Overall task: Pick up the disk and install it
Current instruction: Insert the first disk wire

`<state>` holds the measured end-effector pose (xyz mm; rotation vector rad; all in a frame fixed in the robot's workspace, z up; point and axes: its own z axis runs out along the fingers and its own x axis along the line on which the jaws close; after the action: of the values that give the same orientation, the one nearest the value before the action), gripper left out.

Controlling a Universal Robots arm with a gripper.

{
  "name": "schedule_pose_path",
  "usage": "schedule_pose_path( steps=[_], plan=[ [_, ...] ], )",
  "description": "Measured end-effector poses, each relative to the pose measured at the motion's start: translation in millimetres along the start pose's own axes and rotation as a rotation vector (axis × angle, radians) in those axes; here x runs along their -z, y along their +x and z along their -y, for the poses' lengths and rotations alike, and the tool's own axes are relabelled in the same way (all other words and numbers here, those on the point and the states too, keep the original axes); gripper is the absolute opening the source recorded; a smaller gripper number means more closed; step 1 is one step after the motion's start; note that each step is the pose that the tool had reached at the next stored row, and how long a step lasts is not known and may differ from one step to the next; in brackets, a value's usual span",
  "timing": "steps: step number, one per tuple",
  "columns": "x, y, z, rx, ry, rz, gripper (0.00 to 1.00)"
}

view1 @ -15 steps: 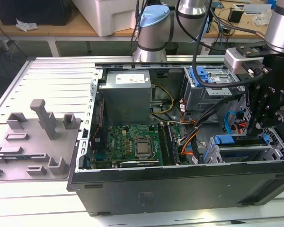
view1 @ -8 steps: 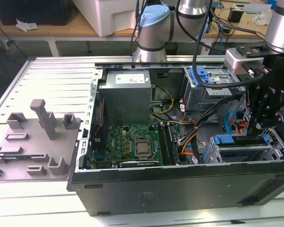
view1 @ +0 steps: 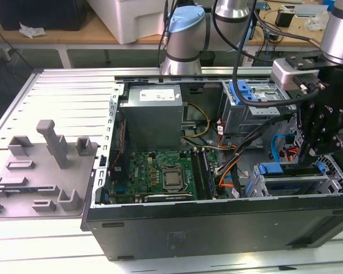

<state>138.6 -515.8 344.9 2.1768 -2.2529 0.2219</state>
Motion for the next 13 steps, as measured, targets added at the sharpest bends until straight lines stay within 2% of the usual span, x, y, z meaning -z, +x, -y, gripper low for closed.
schedule_pose_path(
  steps=[13],
  plan=[
    [-0.6,0.4,-1.1,0.011,0.0011,0.0013,0.17]
  ],
)
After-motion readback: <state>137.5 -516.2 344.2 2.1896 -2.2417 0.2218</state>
